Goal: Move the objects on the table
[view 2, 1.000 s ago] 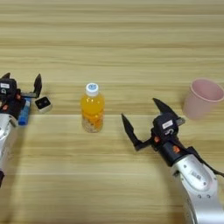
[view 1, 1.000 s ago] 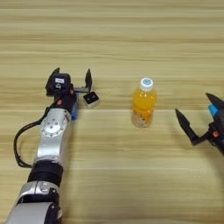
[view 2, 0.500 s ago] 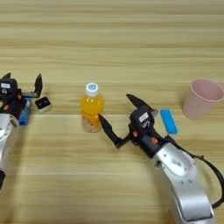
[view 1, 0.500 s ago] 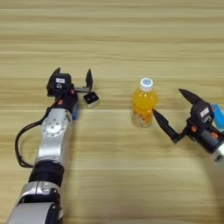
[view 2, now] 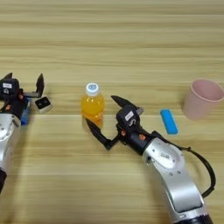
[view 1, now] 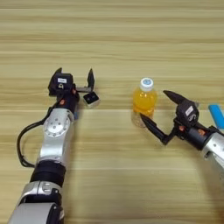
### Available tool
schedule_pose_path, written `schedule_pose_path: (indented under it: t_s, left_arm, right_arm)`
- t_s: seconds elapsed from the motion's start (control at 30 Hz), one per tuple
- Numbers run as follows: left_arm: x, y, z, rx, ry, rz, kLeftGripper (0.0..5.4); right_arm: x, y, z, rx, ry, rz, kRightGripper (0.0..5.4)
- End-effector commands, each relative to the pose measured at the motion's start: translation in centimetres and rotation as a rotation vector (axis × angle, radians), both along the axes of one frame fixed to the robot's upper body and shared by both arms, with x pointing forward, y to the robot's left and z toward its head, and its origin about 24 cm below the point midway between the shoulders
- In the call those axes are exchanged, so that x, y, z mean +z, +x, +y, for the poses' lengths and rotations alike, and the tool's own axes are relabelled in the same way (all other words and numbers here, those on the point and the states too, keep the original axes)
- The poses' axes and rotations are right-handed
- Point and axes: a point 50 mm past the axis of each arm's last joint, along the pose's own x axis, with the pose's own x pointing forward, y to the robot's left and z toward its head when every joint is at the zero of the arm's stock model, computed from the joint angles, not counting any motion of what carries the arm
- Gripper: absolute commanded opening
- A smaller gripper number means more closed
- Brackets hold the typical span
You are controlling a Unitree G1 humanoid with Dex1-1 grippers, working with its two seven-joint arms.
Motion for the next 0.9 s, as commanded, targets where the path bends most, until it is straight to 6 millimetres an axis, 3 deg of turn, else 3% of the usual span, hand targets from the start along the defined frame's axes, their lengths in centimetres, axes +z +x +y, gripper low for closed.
schedule_pose_path:
  t_s: [0.03, 0.63, 0.9]
  left_arm:
    - [0.2, 0.1, -0.2, 0.0, 0.003, -0.003, 5.37]
    - [0.2, 0.0, -0.2, -0.001, 0.002, -0.003, 5.37]
    - [0.2, -0.1, -0.2, 0.001, 0.004, -0.004, 5.37]
  right_arm:
    - [0.2, 0.1, 0.3, 0.018, -0.017, -0.008, 5.4]
    - [-0.5, 4.1, 2.6, -0.013, -0.04, 0.004, 5.4]
    - [-1.2, 4.4, 3.8, 0.015, -0.046, 0.023, 5.4]
